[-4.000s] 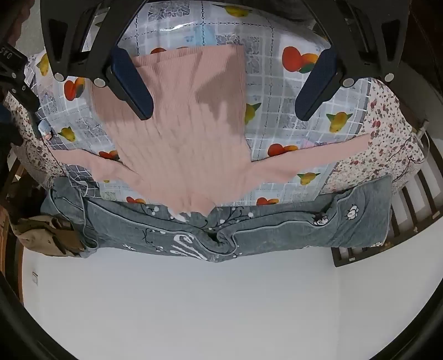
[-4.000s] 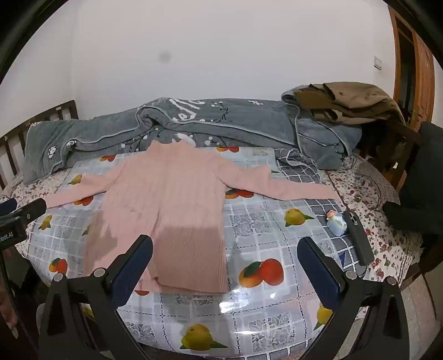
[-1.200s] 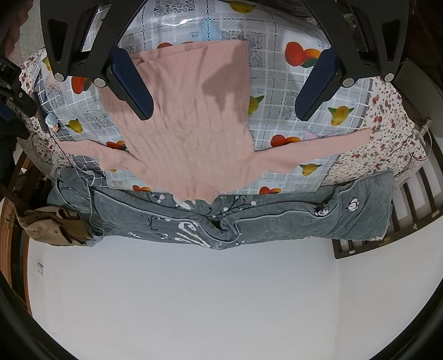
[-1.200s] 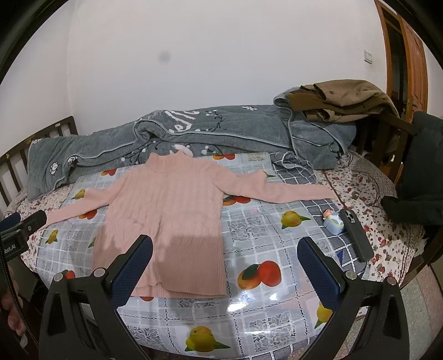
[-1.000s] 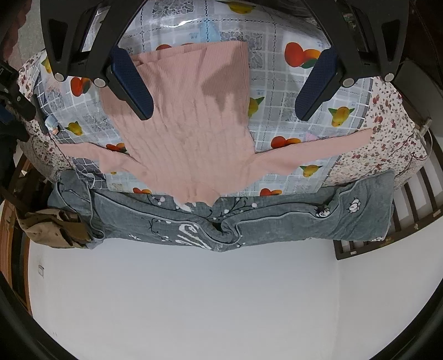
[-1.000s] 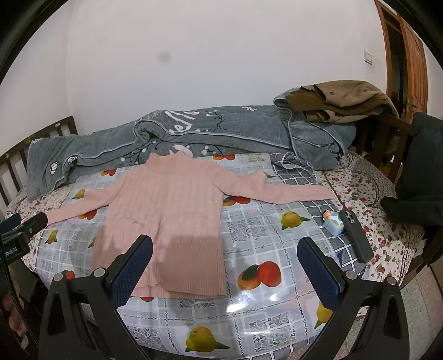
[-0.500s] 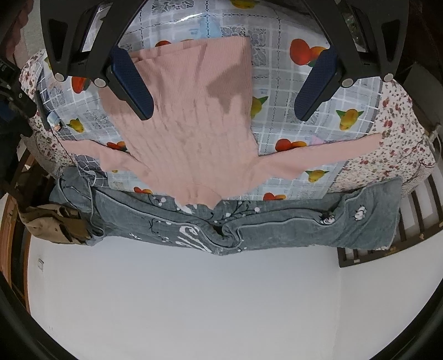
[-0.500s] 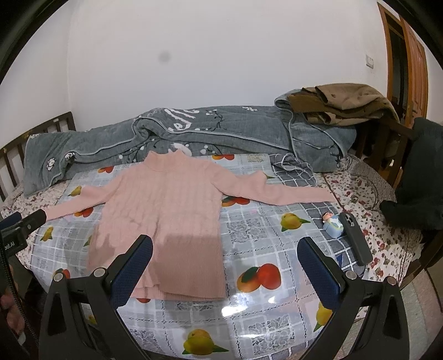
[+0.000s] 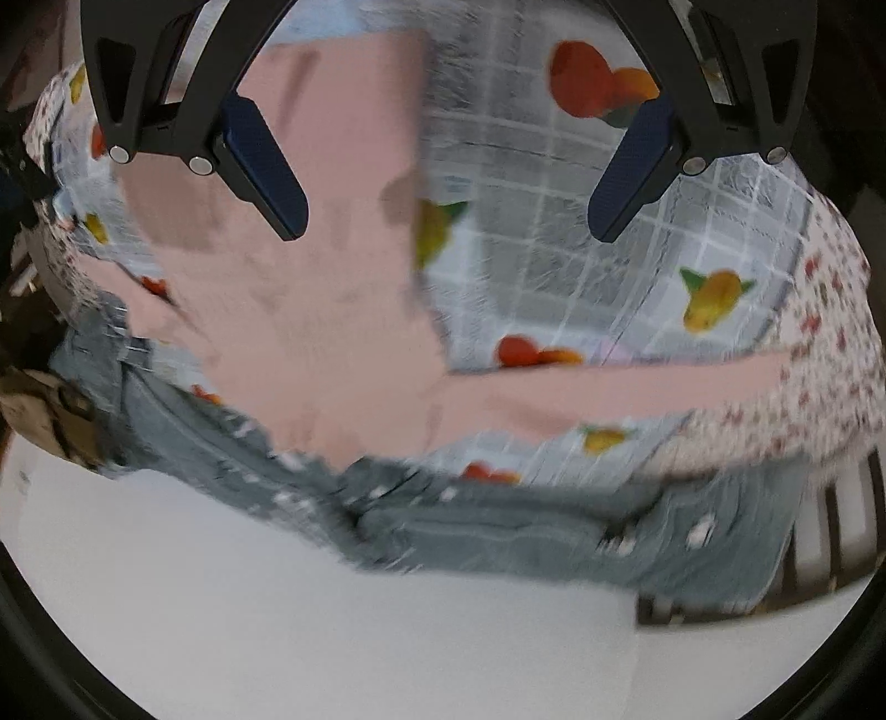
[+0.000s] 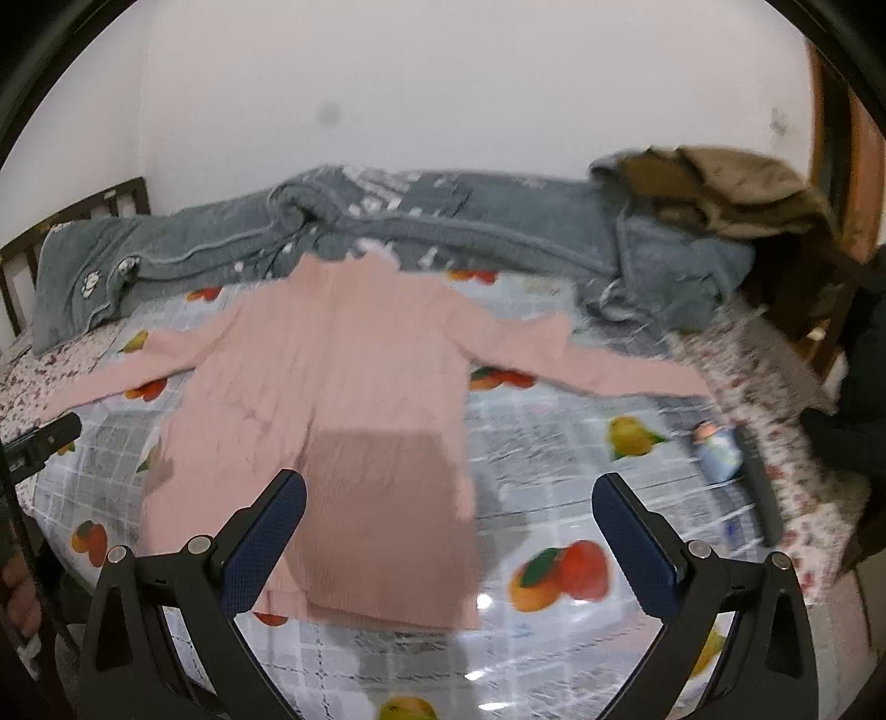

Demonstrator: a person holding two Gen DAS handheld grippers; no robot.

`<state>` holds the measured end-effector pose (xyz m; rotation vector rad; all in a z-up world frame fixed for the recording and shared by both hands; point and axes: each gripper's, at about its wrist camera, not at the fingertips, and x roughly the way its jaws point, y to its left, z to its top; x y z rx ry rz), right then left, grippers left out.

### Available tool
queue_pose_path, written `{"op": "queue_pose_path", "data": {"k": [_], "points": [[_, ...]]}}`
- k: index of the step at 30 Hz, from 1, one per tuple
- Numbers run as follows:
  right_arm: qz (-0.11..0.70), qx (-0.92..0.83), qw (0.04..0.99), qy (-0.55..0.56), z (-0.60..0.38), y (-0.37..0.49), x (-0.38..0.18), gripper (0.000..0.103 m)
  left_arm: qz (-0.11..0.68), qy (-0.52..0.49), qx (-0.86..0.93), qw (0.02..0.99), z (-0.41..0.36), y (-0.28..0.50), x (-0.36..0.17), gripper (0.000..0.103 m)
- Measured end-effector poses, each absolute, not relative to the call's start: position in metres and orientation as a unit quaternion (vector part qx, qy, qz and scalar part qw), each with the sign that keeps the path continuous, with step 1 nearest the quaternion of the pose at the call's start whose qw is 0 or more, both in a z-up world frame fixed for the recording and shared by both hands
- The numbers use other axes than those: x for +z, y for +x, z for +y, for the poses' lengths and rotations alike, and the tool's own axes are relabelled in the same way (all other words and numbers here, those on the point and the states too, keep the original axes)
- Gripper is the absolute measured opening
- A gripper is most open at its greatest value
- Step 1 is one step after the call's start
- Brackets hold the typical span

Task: Fold small clothes
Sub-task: 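Reach the left tool to the sleeve cuff nearest it and grasp it, then lift the held sleeve with the left tool and fold it across the sweater body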

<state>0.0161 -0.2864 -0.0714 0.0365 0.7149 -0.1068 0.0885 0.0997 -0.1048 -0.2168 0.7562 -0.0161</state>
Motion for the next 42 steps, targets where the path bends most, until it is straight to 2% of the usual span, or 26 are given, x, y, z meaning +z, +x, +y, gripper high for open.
{"op": "queue_pose_path", "data": {"k": [2, 5, 7, 9, 11, 12, 13, 16, 22, 27, 28, 30, 31, 32, 34, 42], "points": [[0.370, -0.039, 0.928, 0.031, -0.286, 0.033, -0.087, 0.099, 0.386, -0.122, 0.015, 0.914, 0.123, 0.106, -0.125, 0.101], [0.382, -0.030, 0.923, 0.034, -0.282, 0.051, -0.104, 0.092, 0.398, -0.159, 0.039, 0.903, 0.157, 0.126, -0.145, 0.091], [0.383, -0.029, 0.923, 0.028, -0.279, 0.060, -0.110, 0.091, 0.402, -0.189, 0.049, 0.894, 0.183, 0.140, -0.156, 0.091], [0.382, -0.026, 0.923, 0.022, -0.276, 0.070, -0.117, 0.089, 0.401, -0.214, 0.067, 0.888, 0.211, 0.154, -0.166, 0.085], [0.386, -0.013, 0.922, 0.027, -0.273, 0.077, -0.123, 0.087, 0.399, -0.229, 0.076, 0.884, 0.231, 0.164, -0.170, 0.084], [0.389, -0.005, 0.921, 0.035, -0.272, 0.078, -0.125, 0.081, 0.393, -0.236, 0.075, 0.885, 0.241, 0.168, -0.172, 0.084], [0.390, 0.006, 0.920, 0.045, -0.270, 0.078, -0.128, 0.080, 0.389, -0.241, 0.079, 0.885, 0.248, 0.171, -0.172, 0.084], [0.393, 0.029, 0.917, 0.053, -0.259, 0.077, -0.133, 0.079, 0.379, -0.255, 0.107, 0.883, 0.275, 0.183, -0.175, 0.084], [0.403, 0.010, 0.915, -0.002, -0.241, 0.078, -0.140, 0.079, 0.351, -0.310, 0.129, 0.875, 0.318, 0.202, -0.180, 0.082], [0.414, -0.003, 0.910, -0.008, -0.249, 0.085, -0.142, 0.079, 0.340, -0.348, 0.160, 0.859, 0.354, 0.218, -0.191, 0.056], [0.412, -0.006, 0.911, -0.007, -0.253, 0.085, -0.141, 0.079, 0.337, -0.357, 0.162, 0.856, 0.359, 0.219, -0.192, 0.054], [0.409, -0.009, 0.913, -0.006, -0.257, 0.087, -0.140, 0.079, 0.333, -0.368, 0.176, 0.850, 0.369, 0.223, -0.192, 0.041], [0.408, -0.011, 0.913, -0.006, -0.259, 0.089, -0.139, 0.079, 0.336, -0.364, 0.183, 0.849, 0.371, 0.224, -0.192, 0.037], [0.408, -0.013, 0.913, -0.006, -0.262, 0.090, -0.139, 0.079, 0.344, -0.348, 0.202, 0.848, 0.371, 0.227, -0.189, 0.030], [0.406, -0.015, 0.914, -0.005, -0.266, 0.092, -0.140, 0.079, 0.345, -0.315, 0.218, 0.857, 0.369, 0.230, -0.181, 0.006], [0.393, -0.025, 0.919, 0.033, -0.303, 0.095, -0.141, 0.079, 0.314, -0.172, 0.186, 0.915, 0.288, 0.253, -0.096, 0.007]]}}
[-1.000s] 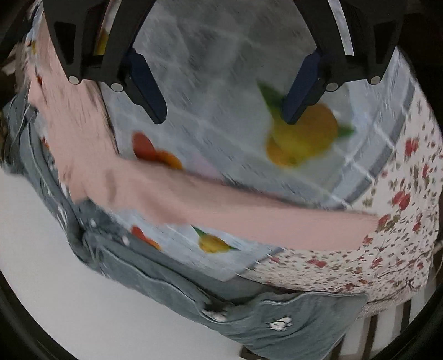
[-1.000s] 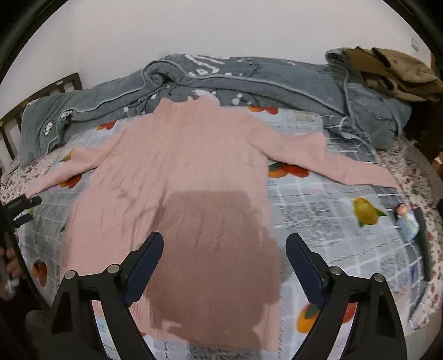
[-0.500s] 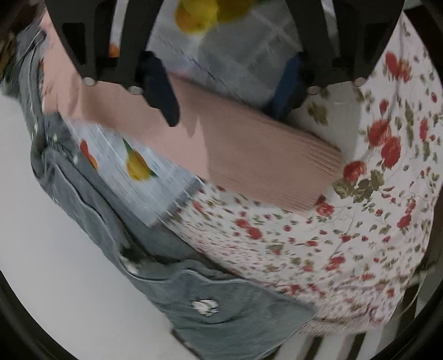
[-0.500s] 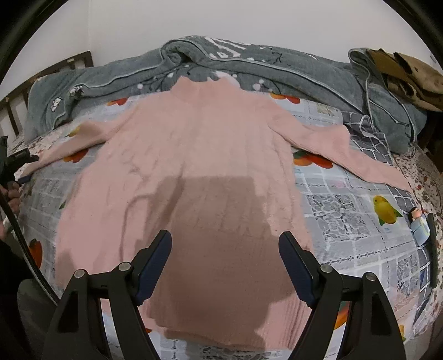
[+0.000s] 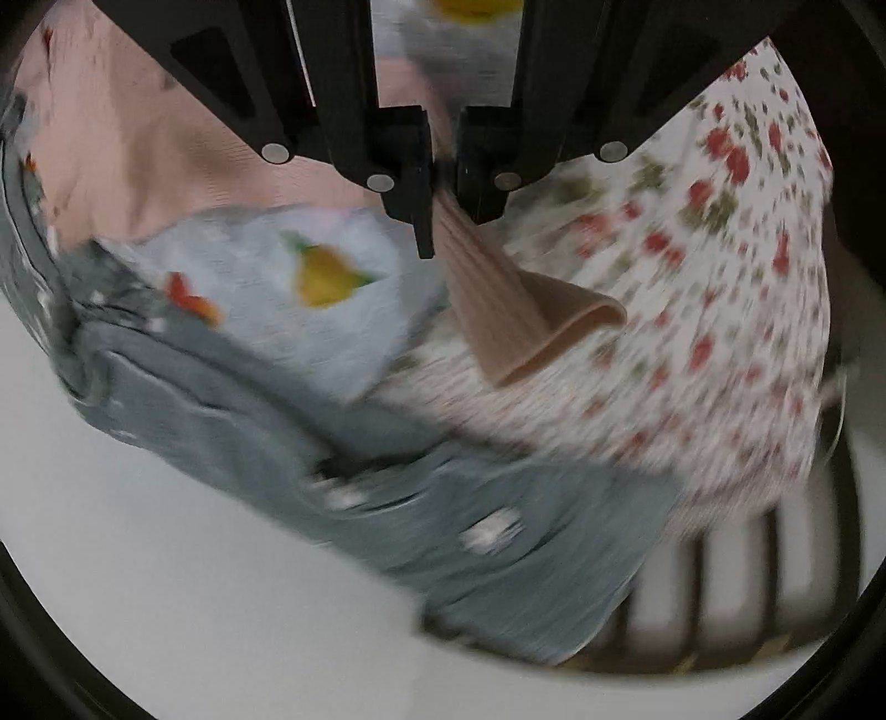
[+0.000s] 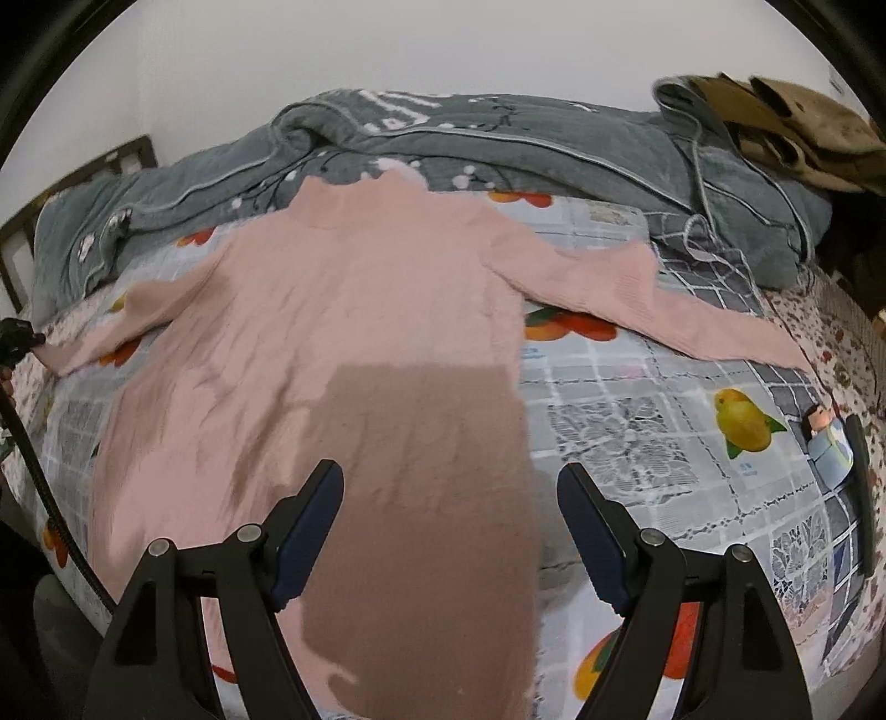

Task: Fold small clothes
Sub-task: 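Lift the held sleeve with the left tool and fold it across the sweater body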

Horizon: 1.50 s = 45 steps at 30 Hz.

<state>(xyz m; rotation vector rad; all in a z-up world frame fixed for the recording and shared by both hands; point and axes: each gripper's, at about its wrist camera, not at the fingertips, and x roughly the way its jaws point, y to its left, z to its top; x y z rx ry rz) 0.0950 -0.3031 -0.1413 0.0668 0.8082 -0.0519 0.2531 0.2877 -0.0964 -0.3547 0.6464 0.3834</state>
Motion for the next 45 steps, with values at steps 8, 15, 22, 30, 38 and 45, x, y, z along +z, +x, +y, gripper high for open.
{"op": "queue_pose_path", "data": {"k": [8, 15, 22, 30, 38, 45], "points": [[0.358, -0.057, 0.931, 0.036, -0.351, 0.087, -0.129, 0.079, 0.275, -0.060, 0.075, 0.956, 0.124, 0.300, -0.013, 0.007], [0.343, -0.091, 0.933, 0.050, -0.401, 0.073, -0.127, 0.079, 0.272, 0.028, -0.040, 0.961, -0.062, 0.333, -0.003, 0.007], [0.364, -0.118, 0.921, 0.072, -0.433, 0.058, -0.151, 0.079, 0.339, 0.079, -0.140, 0.927, -0.207, 0.338, -0.076, 0.007], [0.384, -0.131, 0.909, 0.092, -0.448, 0.042, -0.169, 0.079, 0.438, 0.082, -0.182, 0.877, -0.264, 0.326, -0.159, 0.015], [0.380, -0.102, 0.914, 0.095, -0.425, 0.038, -0.158, 0.080, 0.406, 0.041, -0.162, 0.898, -0.196, 0.300, -0.113, 0.084], [0.393, -0.070, 0.911, 0.105, -0.393, 0.039, -0.156, 0.081, 0.370, 0.015, -0.126, 0.920, -0.092, 0.242, -0.084, 0.085]]}}
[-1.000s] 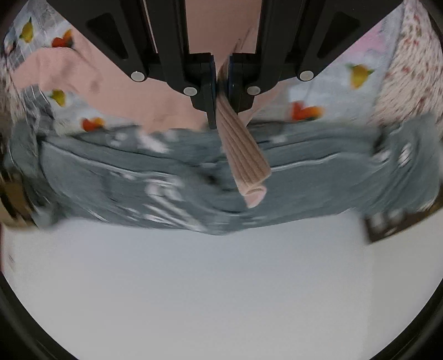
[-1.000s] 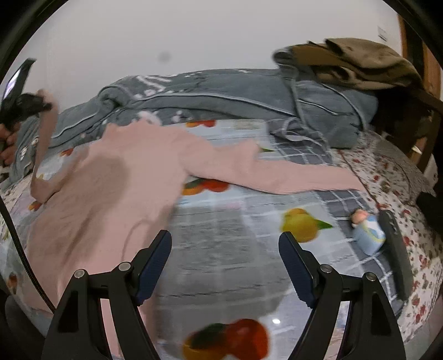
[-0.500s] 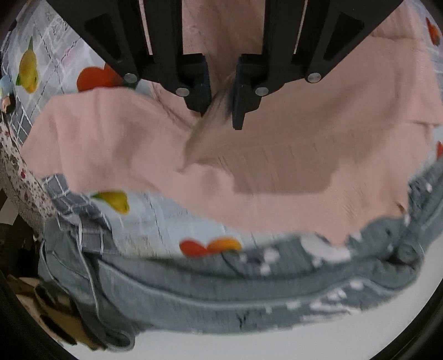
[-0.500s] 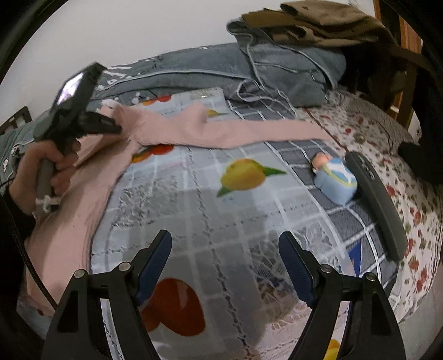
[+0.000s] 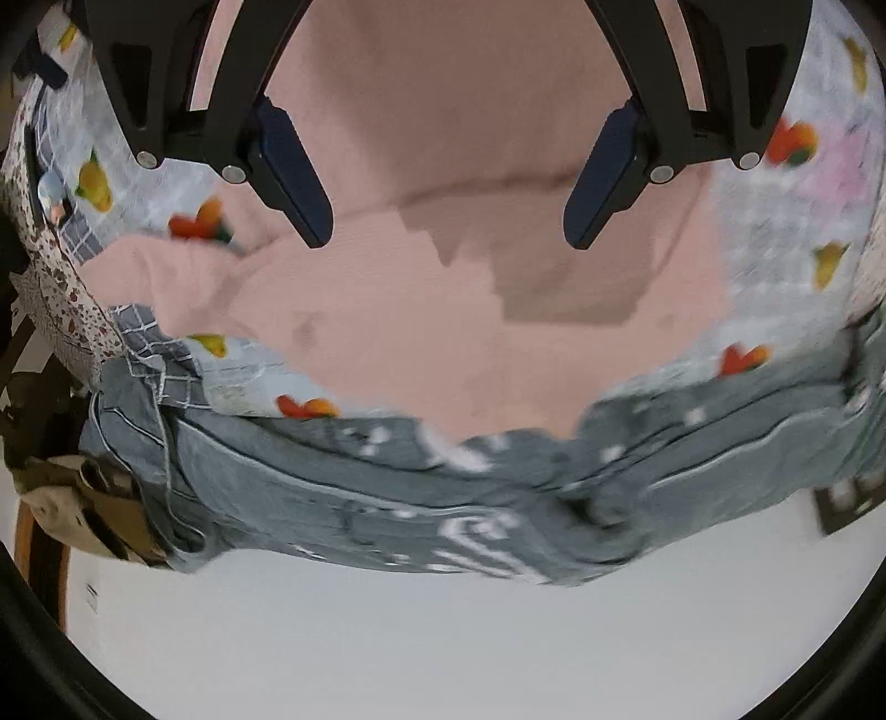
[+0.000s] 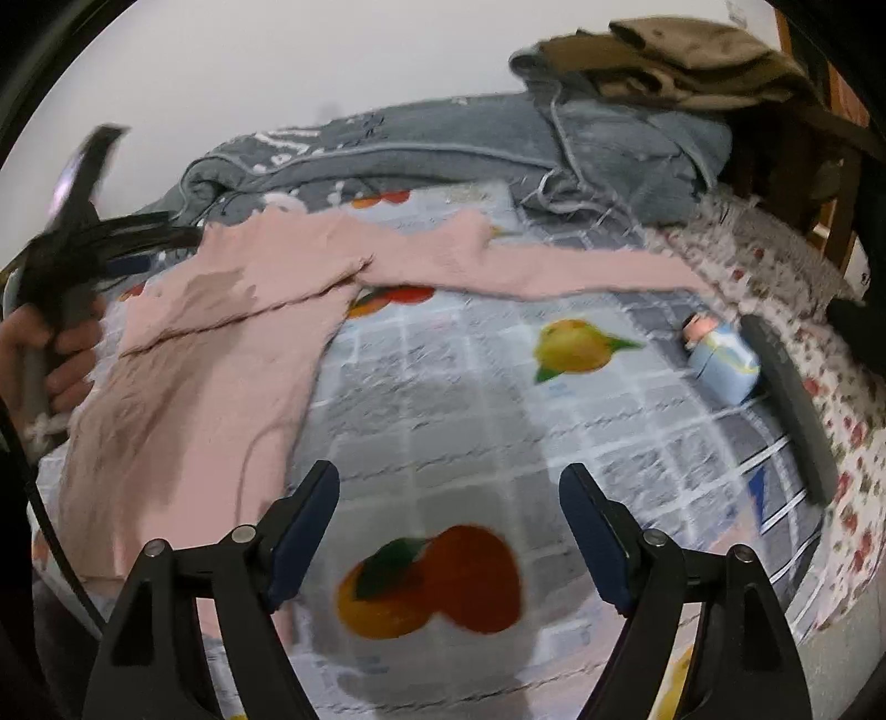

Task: Fold small clothes
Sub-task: 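Lift the held sleeve with the left tool and fold it across the sweater body, then open the left tool to release the folded sleeve and withdraw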

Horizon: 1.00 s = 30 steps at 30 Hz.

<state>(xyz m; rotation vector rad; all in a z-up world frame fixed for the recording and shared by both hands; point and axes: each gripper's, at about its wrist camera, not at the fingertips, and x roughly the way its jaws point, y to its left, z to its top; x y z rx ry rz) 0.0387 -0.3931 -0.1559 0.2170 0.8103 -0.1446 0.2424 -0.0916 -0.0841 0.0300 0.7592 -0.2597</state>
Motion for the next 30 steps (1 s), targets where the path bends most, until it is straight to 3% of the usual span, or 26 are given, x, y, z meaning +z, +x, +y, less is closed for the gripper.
{"op": "queue_pose_path", "data": {"k": [5, 7, 12, 20, 22, 23, 24, 25, 26, 27, 30], "points": [[0.407, -0.036, 0.905, 0.123, -0.371, 0.041, -0.165, 0.081, 0.390, -0.026, -0.103, 0.915, -0.010, 0.199, -0.103, 0.082], [0.410, -0.027, 0.904, 0.118, -0.362, 0.041, -0.169, 0.079, 0.408, -0.030, -0.088, 0.908, 0.015, 0.178, -0.121, 0.076], [0.437, -0.008, 0.895, 0.091, -0.338, 0.036, -0.180, 0.061, 0.464, -0.089, -0.089, 0.877, 0.061, 0.124, -0.173, 0.065], [0.429, -0.002, 0.901, 0.064, -0.321, 0.024, -0.188, 0.059, 0.480, -0.084, -0.096, 0.868, 0.034, 0.086, -0.192, 0.063], [0.427, -0.008, 0.902, 0.063, -0.319, 0.028, -0.188, 0.057, 0.480, -0.048, -0.071, 0.873, 0.022, 0.086, -0.194, 0.053], [0.424, -0.010, 0.903, 0.060, -0.316, 0.030, -0.189, 0.053, 0.474, -0.041, -0.071, 0.877, 0.019, 0.085, -0.194, 0.039], [0.422, -0.009, 0.905, 0.056, -0.313, 0.031, -0.189, 0.045, 0.468, -0.045, -0.084, 0.878, 0.017, 0.084, -0.192, 0.016], [0.420, -0.008, 0.906, 0.049, -0.309, 0.033, -0.190, 0.039, 0.469, -0.056, -0.100, 0.876, 0.016, 0.085, -0.191, 0.009], [0.419, 0.000, 0.907, 0.041, -0.305, 0.034, -0.190, 0.017, 0.470, -0.064, -0.103, 0.874, 0.020, 0.084, -0.189, 0.009], [0.418, 0.015, 0.907, 0.042, -0.303, 0.033, -0.189, 0.007, 0.466, -0.070, -0.102, 0.876, 0.025, 0.084, -0.187, 0.009], [0.398, 0.017, 0.915, 0.054, -0.316, 0.024, -0.179, 0.006, 0.457, -0.085, -0.092, 0.880, 0.051, 0.080, -0.182, 0.008]]}}
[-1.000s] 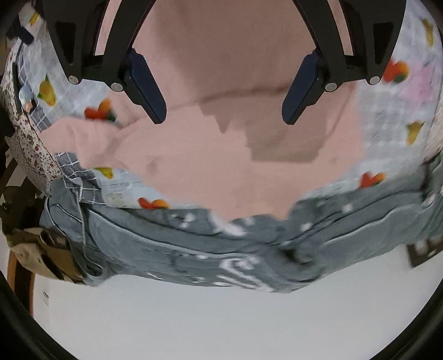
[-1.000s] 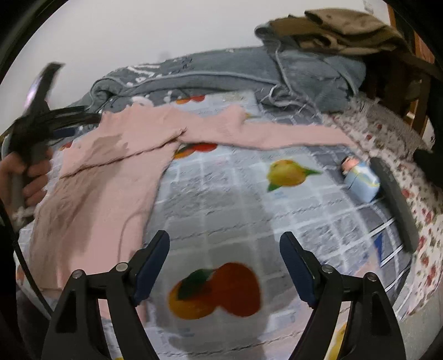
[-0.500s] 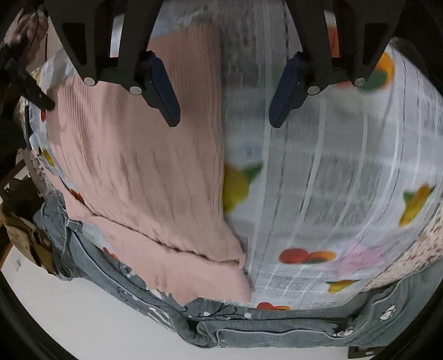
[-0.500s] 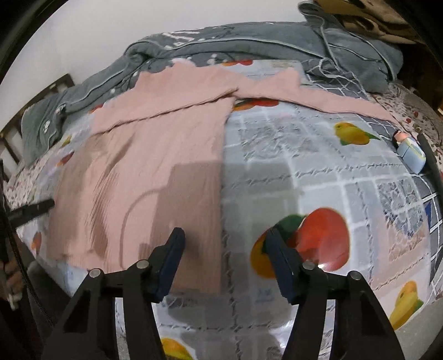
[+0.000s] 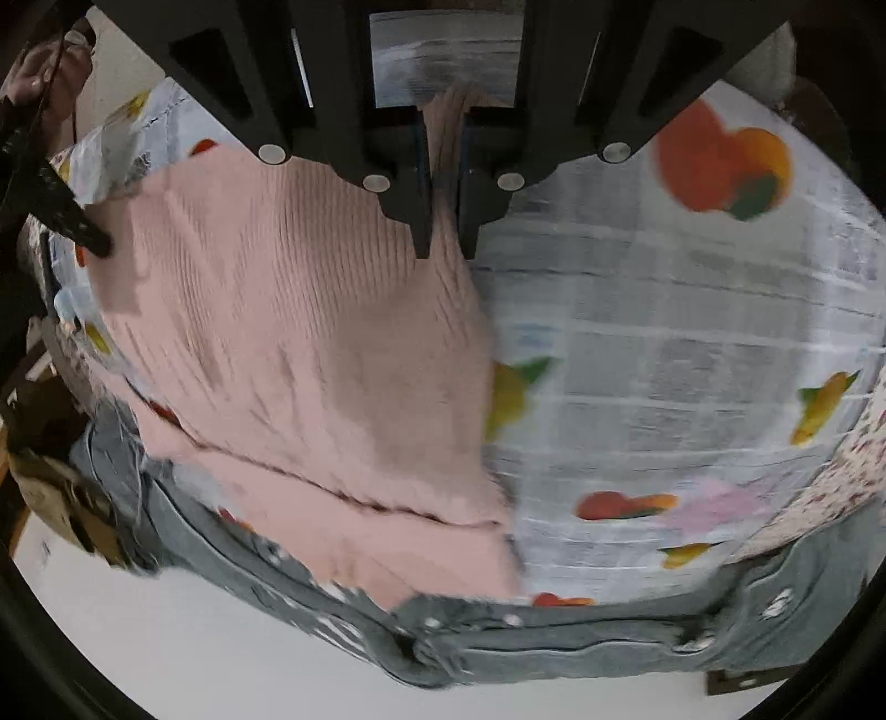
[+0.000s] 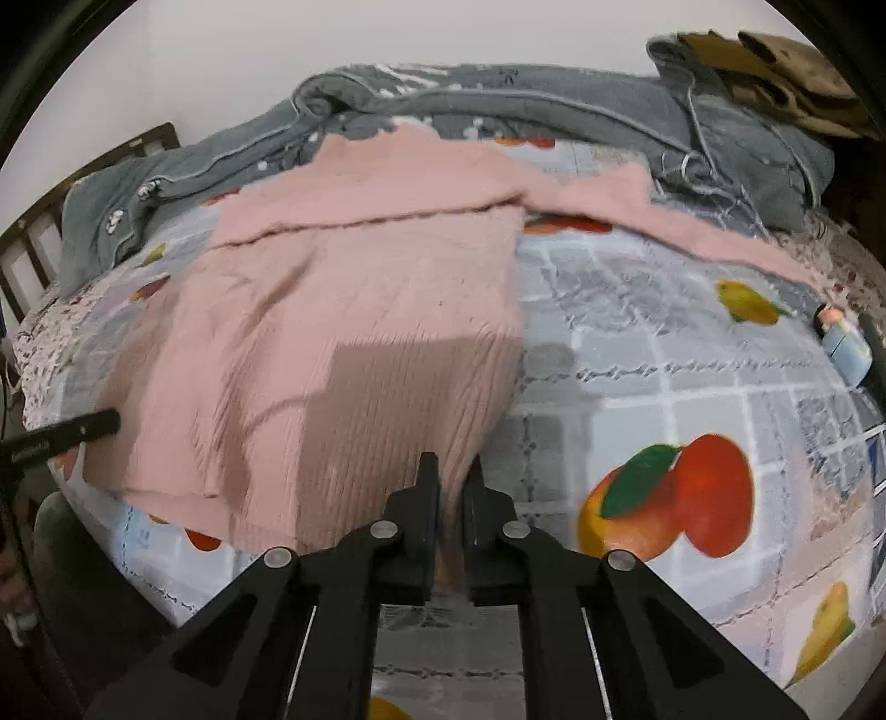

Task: Fold small clothes
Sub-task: 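Open the left tool to release the folded sleeve and withdraw, then move the right tool to the other sleeve cuff and grasp it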

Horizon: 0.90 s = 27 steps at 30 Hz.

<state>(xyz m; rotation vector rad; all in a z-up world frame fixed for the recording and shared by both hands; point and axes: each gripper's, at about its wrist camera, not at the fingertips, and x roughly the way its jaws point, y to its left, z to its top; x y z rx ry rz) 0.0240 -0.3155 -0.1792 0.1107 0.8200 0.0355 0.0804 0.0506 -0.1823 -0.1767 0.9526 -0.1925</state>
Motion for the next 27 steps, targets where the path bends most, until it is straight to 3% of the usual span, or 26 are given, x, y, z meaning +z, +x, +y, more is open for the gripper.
{"op": "queue_pose_path", "data": {"k": [5, 7, 11, 13, 15, 17, 27], "points": [[0.419, 0.035, 0.898, 0.129, -0.342, 0.020, -0.196, 0.004, 0.476, -0.122, -0.105, 0.865, 0.073, 0.084, -0.193, 0.009], [0.415, 0.032, 0.902, 0.115, -0.336, 0.018, -0.194, 0.005, 0.474, -0.122, -0.107, 0.865, 0.071, 0.084, -0.193, 0.015], [0.425, 0.040, 0.901, 0.082, -0.324, 0.021, -0.183, 0.014, 0.468, -0.078, -0.083, 0.876, 0.067, 0.086, -0.185, 0.023], [0.422, 0.035, 0.903, 0.076, -0.327, 0.022, -0.180, 0.021, 0.455, -0.064, -0.072, 0.885, 0.067, 0.090, -0.176, 0.030], [0.417, 0.031, 0.904, 0.085, -0.333, 0.023, -0.175, 0.031, 0.444, -0.065, -0.074, 0.891, 0.070, 0.097, -0.168, 0.051], [0.412, 0.028, 0.906, 0.096, -0.342, 0.023, -0.172, 0.032, 0.433, -0.070, -0.074, 0.896, 0.074, 0.104, -0.163, 0.067], [0.390, -0.030, 0.915, 0.101, -0.385, 0.045, -0.157, 0.032, 0.418, -0.105, -0.069, 0.900, 0.062, 0.184, -0.148, 0.067]]}}
